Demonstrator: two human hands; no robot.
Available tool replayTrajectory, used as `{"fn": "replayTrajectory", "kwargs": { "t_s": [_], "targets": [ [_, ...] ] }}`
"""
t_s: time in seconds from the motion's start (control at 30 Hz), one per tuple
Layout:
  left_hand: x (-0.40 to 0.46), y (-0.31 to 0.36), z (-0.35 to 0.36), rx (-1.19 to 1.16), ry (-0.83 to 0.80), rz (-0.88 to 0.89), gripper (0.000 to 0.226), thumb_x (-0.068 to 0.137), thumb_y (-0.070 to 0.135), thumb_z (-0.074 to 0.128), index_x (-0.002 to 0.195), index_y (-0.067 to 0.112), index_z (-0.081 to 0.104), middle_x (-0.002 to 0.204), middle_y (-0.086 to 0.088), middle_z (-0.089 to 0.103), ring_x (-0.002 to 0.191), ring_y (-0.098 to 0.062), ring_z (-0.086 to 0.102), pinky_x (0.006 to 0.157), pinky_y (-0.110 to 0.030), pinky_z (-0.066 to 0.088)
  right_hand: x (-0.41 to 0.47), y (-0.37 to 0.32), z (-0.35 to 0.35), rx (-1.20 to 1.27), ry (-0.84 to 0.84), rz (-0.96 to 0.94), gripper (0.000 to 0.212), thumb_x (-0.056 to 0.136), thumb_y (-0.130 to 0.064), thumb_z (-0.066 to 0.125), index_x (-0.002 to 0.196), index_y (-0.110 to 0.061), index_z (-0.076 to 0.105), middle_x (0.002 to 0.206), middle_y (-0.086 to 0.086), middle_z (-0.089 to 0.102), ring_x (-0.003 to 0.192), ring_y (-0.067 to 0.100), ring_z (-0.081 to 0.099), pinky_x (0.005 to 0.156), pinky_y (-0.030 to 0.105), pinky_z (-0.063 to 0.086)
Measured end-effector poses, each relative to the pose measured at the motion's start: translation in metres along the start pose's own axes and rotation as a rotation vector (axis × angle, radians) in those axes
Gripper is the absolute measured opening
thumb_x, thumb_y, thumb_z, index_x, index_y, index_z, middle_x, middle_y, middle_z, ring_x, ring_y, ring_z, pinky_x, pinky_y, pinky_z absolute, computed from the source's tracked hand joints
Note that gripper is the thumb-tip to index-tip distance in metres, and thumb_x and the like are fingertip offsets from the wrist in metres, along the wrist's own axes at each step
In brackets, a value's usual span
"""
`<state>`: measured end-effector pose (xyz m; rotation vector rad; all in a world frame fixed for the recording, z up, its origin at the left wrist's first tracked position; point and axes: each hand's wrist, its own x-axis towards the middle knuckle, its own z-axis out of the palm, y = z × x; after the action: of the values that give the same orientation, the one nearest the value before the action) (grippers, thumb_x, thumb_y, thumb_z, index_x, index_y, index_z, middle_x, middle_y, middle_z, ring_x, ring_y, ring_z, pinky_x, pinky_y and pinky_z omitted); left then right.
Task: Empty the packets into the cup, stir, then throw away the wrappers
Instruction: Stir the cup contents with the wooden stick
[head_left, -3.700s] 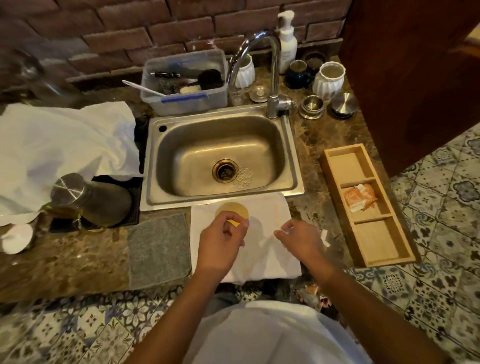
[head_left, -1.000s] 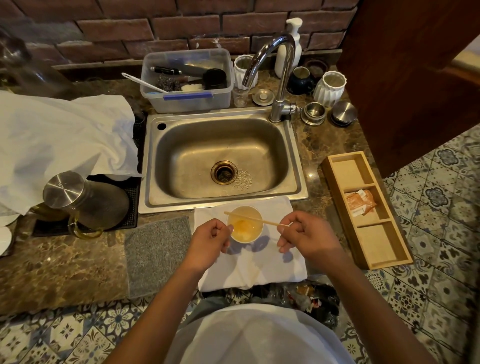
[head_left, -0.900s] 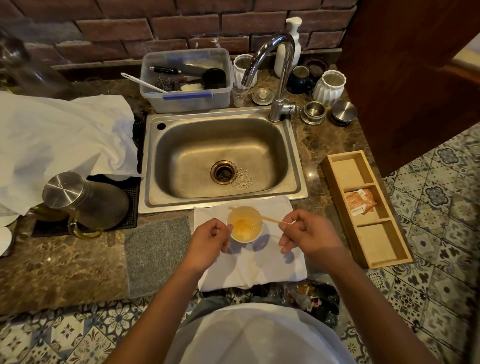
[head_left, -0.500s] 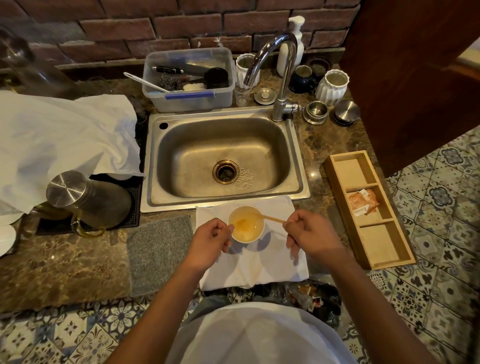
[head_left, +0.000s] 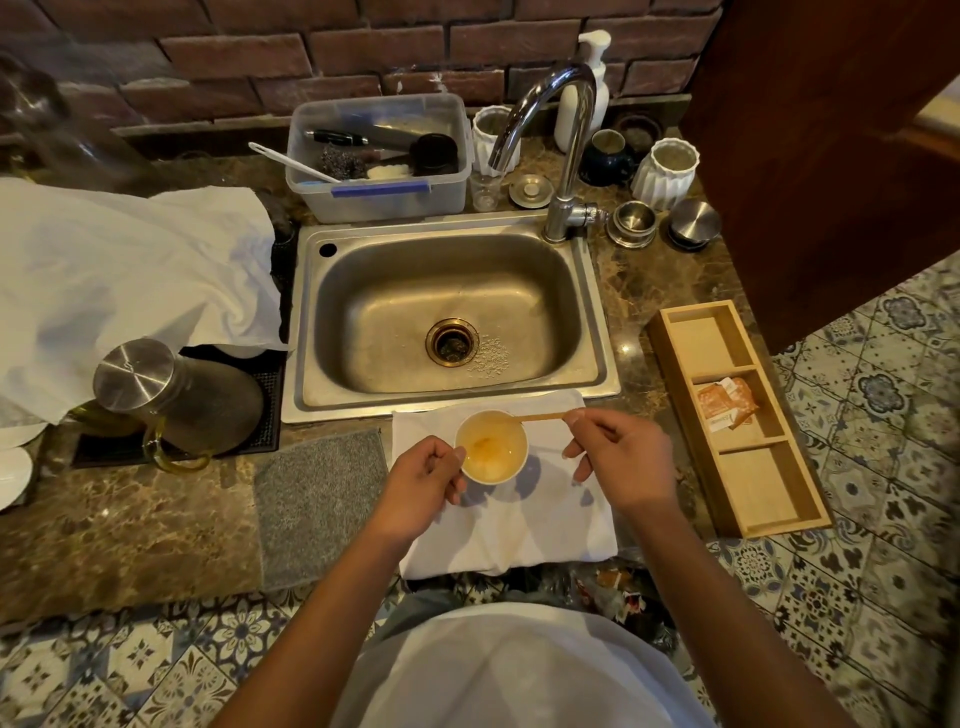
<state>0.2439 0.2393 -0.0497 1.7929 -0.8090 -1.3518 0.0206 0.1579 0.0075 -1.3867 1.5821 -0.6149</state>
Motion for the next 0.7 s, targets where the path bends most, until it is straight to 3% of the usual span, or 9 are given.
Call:
{"fn": "replayTrajectory", "kwargs": {
  "t_s": [0.1, 0.17, 0.3, 0.47, 0.57, 0.7],
  "targets": [
    [0.0, 0.0, 0.0, -0.004, 0.0, -0.002, 0.025, 0.103, 0.019, 0.059, 0.084, 0.002, 0.059, 0.061, 0.0, 0.067, 0.05, -0.012, 0.056, 0.049, -0.025, 0.046, 0.0, 0.001, 0.0, -0.022, -0.041, -0.077, 0.011, 0.095, -0.034, 0.069, 0.098, -0.033, 0.079, 0.065, -0.01, 0.074, 0.047, 0.008, 0.064, 0.048, 0.023, 0.056],
    [0.0, 0.0, 0.0, 0.001, 0.0, 0.003, 0.025, 0.102, 0.02, 0.059, 0.083, 0.004, 0.06, 0.061, 0.001, 0.067, 0.051, -0.012, 0.056, 0.05, -0.026, 0.046, -0.001, -0.001, -0.001, -0.006, -0.054, -0.102, 0.008, 0.093, -0.034, 0.071, 0.095, -0.039, 0.078, 0.067, -0.011, 0.075, 0.048, 0.006, 0.064, 0.049, 0.021, 0.056],
    [-0.001, 0.001, -0.001, -0.008, -0.002, 0.02, 0.027, 0.102, 0.019, 0.06, 0.084, 0.0, 0.06, 0.062, -0.001, 0.067, 0.052, -0.014, 0.055, 0.052, -0.026, 0.047, 0.0, -0.001, 0.0, -0.01, 0.011, -0.147, 0.03, 0.089, -0.028, 0.077, 0.076, -0.055, 0.072, 0.07, -0.014, 0.074, 0.061, 0.008, 0.067, 0.054, 0.018, 0.056],
    [0.0, 0.0, 0.0, -0.022, -0.006, 0.034, 0.029, 0.102, 0.019, 0.06, 0.087, -0.006, 0.06, 0.065, -0.006, 0.067, 0.054, -0.016, 0.055, 0.054, -0.028, 0.047, 0.005, 0.008, 0.004, -0.132, -0.004, -0.152, 0.011, 0.086, -0.027, 0.078, 0.084, -0.036, 0.074, 0.066, -0.005, 0.065, 0.066, 0.014, 0.06, 0.057, 0.037, 0.055],
    [0.0, -0.002, -0.001, -0.01, -0.007, 0.035, 0.028, 0.102, 0.02, 0.06, 0.085, -0.002, 0.061, 0.059, 0.001, 0.065, 0.047, -0.009, 0.053, 0.05, -0.023, 0.045, 0.009, 0.008, 0.009, -0.213, -0.036, -0.222, 0.005, 0.088, -0.028, 0.077, 0.089, -0.032, 0.075, 0.065, -0.008, 0.066, 0.061, 0.007, 0.059, 0.058, 0.034, 0.053],
    [-0.002, -0.005, 0.0, 0.014, 0.002, 0.031, 0.029, 0.102, 0.024, 0.06, 0.083, 0.002, 0.061, 0.057, 0.004, 0.065, 0.046, -0.006, 0.053, 0.047, -0.021, 0.042, 0.013, 0.007, 0.019, -0.332, -0.055, -0.288, 0.006, 0.091, -0.032, 0.074, 0.096, -0.029, 0.077, 0.067, -0.004, 0.07, 0.061, 0.012, 0.063, 0.063, 0.038, 0.059]
  ]
}}
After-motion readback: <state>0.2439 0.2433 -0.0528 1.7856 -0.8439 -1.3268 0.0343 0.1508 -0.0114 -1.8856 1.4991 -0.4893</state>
